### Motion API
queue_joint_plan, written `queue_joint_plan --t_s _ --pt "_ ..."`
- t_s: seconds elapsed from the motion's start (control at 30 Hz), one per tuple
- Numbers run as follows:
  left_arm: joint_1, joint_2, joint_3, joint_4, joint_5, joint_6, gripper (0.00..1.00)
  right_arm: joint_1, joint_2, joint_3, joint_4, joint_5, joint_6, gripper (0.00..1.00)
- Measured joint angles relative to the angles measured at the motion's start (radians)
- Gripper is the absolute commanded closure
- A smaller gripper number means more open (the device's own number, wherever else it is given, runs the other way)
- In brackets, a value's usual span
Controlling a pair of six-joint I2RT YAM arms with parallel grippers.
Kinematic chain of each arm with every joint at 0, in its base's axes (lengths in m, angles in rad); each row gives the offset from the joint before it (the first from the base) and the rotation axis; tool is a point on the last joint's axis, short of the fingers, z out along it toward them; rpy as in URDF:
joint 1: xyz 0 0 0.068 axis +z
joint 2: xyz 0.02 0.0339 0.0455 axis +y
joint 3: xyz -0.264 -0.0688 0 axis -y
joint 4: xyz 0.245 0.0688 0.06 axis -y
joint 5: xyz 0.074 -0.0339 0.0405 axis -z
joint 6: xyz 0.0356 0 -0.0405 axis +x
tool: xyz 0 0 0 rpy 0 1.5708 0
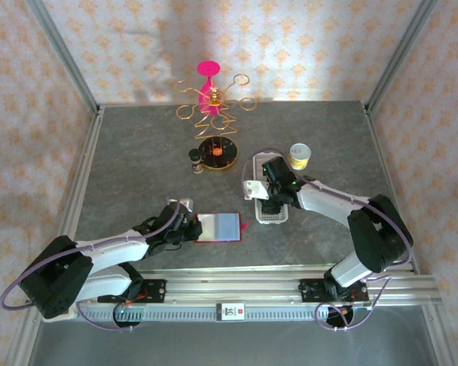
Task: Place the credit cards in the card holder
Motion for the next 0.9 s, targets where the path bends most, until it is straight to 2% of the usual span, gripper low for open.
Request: queue_joint_plan --t_s 0.43,0.77,0.9 --pt "0.000 -0.008 0.000 -0.008 0.000 0.000 1.00 0.003 0.023 0.000 0.009 0.029 0.041 0.00" --pt "0.000 -0.017 0.000 -0.022 0.000 0.000 1.00 0.007 0.025 0.000 0.008 0.046 0.049 0.16" --pt "0.000 -0.020 0.000 -0.024 0.000 0.000 1.00 0.007 0.018 0.000 0.007 0.060 0.049 0.18"
